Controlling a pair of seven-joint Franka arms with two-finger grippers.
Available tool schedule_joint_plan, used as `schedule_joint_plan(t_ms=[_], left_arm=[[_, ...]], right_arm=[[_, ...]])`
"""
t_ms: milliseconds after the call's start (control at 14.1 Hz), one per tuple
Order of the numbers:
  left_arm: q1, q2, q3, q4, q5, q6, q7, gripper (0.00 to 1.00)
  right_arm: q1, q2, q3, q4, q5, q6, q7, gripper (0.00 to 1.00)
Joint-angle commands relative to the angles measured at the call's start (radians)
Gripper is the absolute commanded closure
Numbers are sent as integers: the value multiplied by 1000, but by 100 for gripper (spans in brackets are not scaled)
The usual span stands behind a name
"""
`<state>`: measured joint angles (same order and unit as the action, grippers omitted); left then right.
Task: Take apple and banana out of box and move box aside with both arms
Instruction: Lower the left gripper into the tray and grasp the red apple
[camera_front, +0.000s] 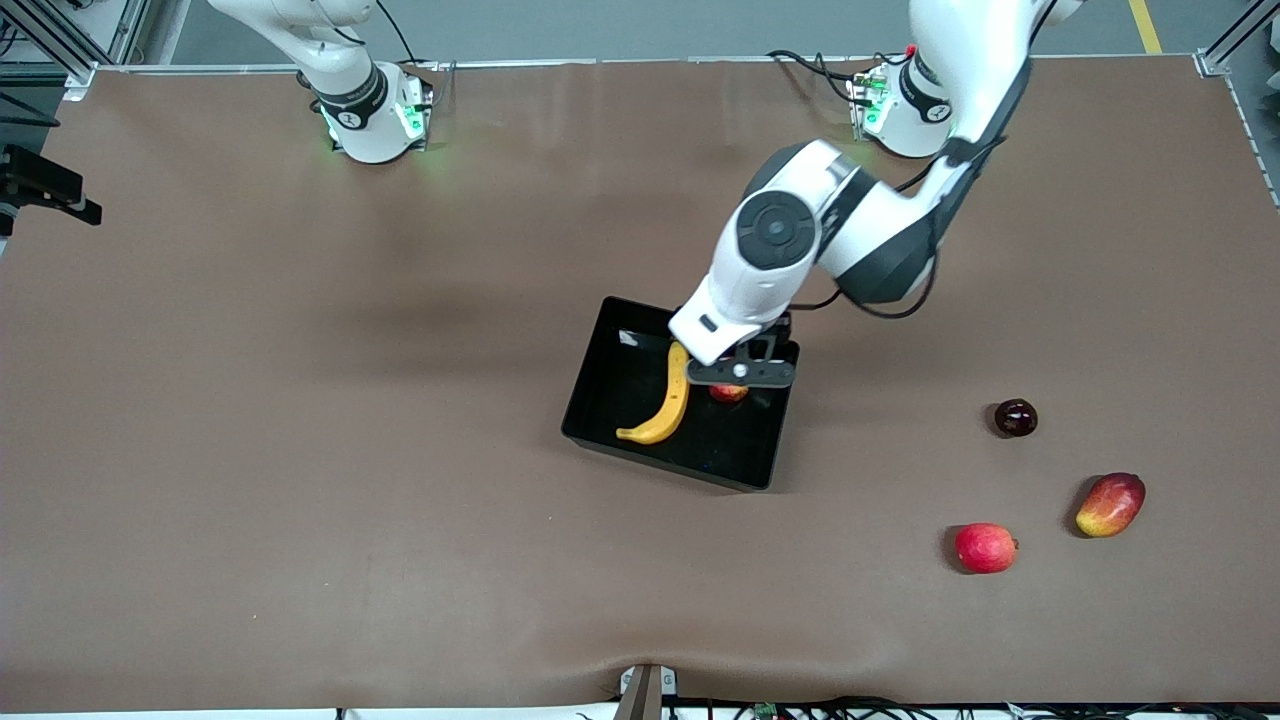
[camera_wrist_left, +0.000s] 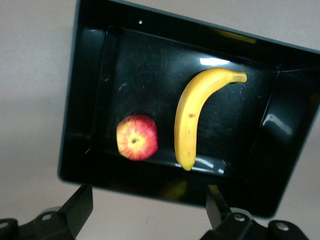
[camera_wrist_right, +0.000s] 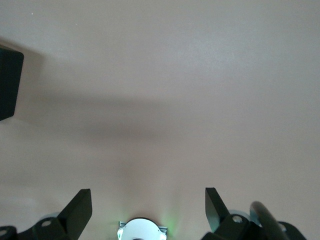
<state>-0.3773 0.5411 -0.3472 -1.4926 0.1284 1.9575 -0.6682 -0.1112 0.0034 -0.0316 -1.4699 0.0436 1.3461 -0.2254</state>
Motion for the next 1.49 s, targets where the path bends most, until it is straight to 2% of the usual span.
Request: schedule_joint_plan(t_ms=[0,214,356,498,712,996,1068,1139,1281,1423], left_arm=[[-15,45,8,42,83,-3,-22,0],[-11,105,10,32,100,-2,-45,0],[-14,143,10,29,160,4,-117,0],[-8,161,10,14,166,14,-168,0],[0,180,10,-27,172,96,-208,0],[1,221,10,-35,172,144,-254,0],[0,223,10,-37,172,144,-260,4],[0,220,10,-50,172,144,-261,33],[3,211,10,-52,172,135,-261,99],[-3,179,10,-44,172,123,-260,100]], right_arm=[[-27,15,15,6,15,-10,-11,0],[-28,27,13,6,13,-18,-11,0],[-28,27,13,6,13,-22,-11,0],[-28,27,13,6,13,-22,-11,0],[-28,29,13,6,12,-22,-15,0],[-28,30,13,5,10,-22,-15,0],[-28,35,13,5,10,-22,-12,0],[-30,39,13,5,10,-22,-11,0],[-34,41,13,5,10,-21,-3,0],[-31,41,13,5,10,-24,0,0]])
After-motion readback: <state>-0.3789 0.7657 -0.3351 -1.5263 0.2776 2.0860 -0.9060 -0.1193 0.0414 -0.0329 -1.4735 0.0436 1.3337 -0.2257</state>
